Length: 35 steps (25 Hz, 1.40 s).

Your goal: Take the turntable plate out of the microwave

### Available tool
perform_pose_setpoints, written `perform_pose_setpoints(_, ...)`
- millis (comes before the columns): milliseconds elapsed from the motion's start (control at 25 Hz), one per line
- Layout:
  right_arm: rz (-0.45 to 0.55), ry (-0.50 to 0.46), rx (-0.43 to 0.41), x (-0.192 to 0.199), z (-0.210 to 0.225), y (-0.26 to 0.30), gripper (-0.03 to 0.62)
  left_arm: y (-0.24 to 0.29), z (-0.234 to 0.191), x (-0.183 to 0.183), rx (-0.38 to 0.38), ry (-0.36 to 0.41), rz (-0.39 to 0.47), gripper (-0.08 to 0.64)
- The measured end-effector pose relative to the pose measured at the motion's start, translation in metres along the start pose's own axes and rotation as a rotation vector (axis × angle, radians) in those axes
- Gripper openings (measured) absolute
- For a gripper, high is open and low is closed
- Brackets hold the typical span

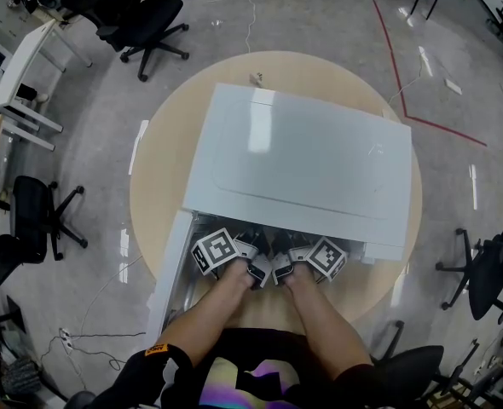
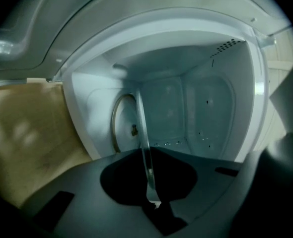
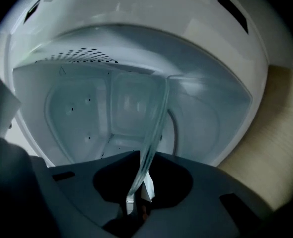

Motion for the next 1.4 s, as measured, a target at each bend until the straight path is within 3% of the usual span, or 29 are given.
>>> perform_pose_setpoints(600, 0.007, -0.071, -0.050, 0.012, -0.037, -0.034, 0.069, -0.034, 0.032, 0.019, 0.066, 0.034, 0.025, 0.078)
perform_pose_setpoints(960, 0.006, -0.120, -0.129, 0.046, -0.066, -0.079, 0.069, -0.090, 0.048, 0.047, 0.111, 0.061, 0.033, 0.078)
perform_pose_setpoints(1080, 0.019, -0.137, -0.095, 0.056, -0.069, -0.097, 0.069, -0.106, 0.051, 0.056, 0.131, 0.065, 0.026, 0.078)
perform_pose_setpoints(1400, 0.050, -0.151, -0.117, 0.095, -0.075, -0.130, 0.069, -0.150, 0.046, 0.071, 0.148, 0.071, -0.009, 0.078)
Point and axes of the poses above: the fingertips, and each gripper's own axes: y forward along the fingers, z to its right, x out of its underside, the point moved 9 cm from there along -y, backward along the fingers
